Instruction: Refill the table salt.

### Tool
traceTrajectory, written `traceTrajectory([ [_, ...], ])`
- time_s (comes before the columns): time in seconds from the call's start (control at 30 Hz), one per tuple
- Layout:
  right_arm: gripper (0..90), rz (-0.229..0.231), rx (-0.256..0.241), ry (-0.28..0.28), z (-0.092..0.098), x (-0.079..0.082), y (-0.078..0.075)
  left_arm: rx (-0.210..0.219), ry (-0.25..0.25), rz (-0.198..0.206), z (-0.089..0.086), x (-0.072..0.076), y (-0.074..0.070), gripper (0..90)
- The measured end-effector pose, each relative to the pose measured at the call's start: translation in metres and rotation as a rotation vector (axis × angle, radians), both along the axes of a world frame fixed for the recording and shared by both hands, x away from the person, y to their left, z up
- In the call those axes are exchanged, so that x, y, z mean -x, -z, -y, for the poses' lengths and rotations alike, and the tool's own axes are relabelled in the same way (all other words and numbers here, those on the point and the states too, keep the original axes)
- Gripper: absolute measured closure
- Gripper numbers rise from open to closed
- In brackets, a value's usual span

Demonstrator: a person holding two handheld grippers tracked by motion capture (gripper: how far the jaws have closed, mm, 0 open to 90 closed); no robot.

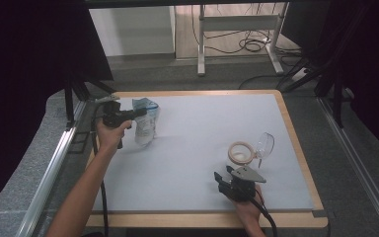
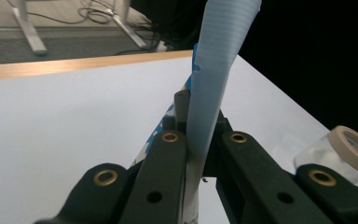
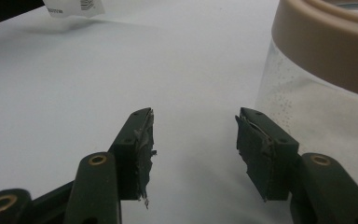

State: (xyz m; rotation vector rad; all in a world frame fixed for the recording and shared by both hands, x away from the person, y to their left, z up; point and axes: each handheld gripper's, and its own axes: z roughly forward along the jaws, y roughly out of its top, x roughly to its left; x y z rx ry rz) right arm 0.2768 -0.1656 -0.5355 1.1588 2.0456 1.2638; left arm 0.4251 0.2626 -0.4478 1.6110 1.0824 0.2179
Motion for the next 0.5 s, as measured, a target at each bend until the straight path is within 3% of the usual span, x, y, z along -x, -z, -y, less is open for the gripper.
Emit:
traceTrajectory([
  [0.4,46.6,-0.001,-0.002,0.001,0.0,-0.001,0.0,0.001,-0.096,0.034,-0.027,0.008,0.009,90.0],
  [0.5,46.6,-0.002,-0.002,0.0,0.0,-0.001,0.0,-0.004,-0.111,0.022,-0.03,0.008,0.015,90.0],
])
